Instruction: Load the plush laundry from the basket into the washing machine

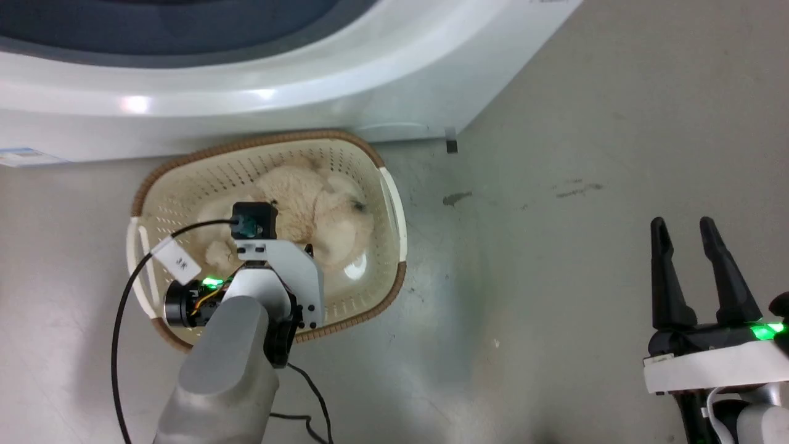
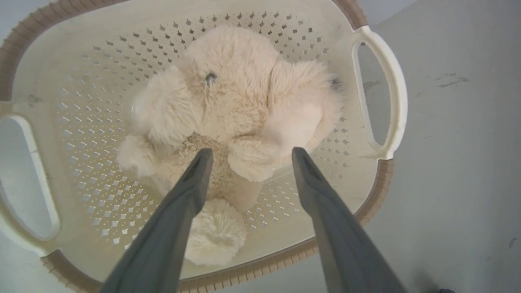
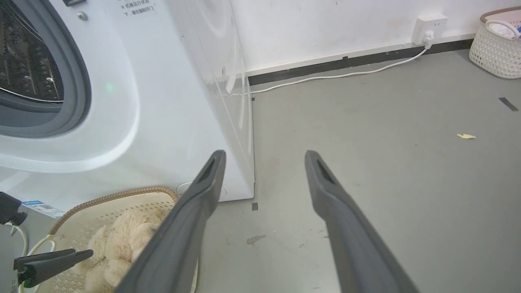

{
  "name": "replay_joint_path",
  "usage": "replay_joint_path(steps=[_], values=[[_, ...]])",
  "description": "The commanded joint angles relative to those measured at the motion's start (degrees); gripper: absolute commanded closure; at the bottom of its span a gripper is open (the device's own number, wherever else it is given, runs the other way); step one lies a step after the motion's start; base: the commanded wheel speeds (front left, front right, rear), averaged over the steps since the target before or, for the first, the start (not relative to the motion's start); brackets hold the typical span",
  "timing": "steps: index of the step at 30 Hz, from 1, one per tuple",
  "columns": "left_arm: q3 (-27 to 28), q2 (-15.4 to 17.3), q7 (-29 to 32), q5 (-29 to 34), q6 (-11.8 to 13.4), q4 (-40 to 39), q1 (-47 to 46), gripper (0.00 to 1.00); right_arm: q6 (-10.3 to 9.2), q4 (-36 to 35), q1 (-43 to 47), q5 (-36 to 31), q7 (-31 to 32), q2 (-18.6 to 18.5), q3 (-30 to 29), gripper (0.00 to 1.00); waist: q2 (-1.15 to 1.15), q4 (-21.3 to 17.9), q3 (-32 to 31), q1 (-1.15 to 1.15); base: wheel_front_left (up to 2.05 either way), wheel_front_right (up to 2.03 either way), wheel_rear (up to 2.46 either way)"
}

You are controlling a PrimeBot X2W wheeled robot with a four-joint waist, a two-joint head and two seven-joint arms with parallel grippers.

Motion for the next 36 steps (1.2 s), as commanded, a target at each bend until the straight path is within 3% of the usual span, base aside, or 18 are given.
replay_joint_path(steps=[1,12,20,29,30,31,36], values=[[-0.4,0.2,0.4,-0.4,0.4,1.1,-1.6,0.00,0.03,-0.4,-1.3,0.7,-0.6,0.0,-0.2,0.00,-0.01,-0.7,1.5,-0.01,0.00,0.00,0.00],[-3.0,0.4,4.3,-1.9,2.2,7.8,-7.5,0.00,0.04,-0.8,-2.5,3.8,-1.9,0.0,-0.4,0.00,-0.01,-2.3,7.7,-0.01,0.00,0.00,0.00],[-5.5,1.4,3.8,-1.9,5.6,12.0,-12.0,0.00,0.04,-1.2,-2.8,6.0,-2.9,0.0,-0.6,0.00,-0.01,-3.5,11.8,-0.01,0.00,0.00,0.00],[-7.8,2.2,2.7,-2.9,7.5,16.3,-16.5,0.00,0.04,-1.6,-3.7,8.3,-4.0,0.0,-0.4,0.00,-0.01,-4.9,16.0,-0.01,0.00,0.00,0.00],[-8.1,2.3,2.4,-3.0,7.6,16.8,-17.0,0.90,0.04,-1.6,-3.9,8.6,-4.1,0.0,-0.3,0.00,-0.01,-5.0,16.5,-0.01,0.00,0.00,0.00],[-8.2,2.4,2.1,-3.2,7.7,17.2,-17.5,1.00,0.04,-1.6,-4.1,8.9,-4.2,0.0,-0.2,0.00,-0.01,-5.2,17.0,-0.01,0.00,0.00,0.00],[-9.2,2.8,1.3,-4.4,7.7,19.5,-19.5,1.00,0.04,-1.4,-5.5,10.5,-4.8,0.0,0.3,0.00,-0.01,-6.1,18.9,-0.01,0.00,0.00,0.00]])
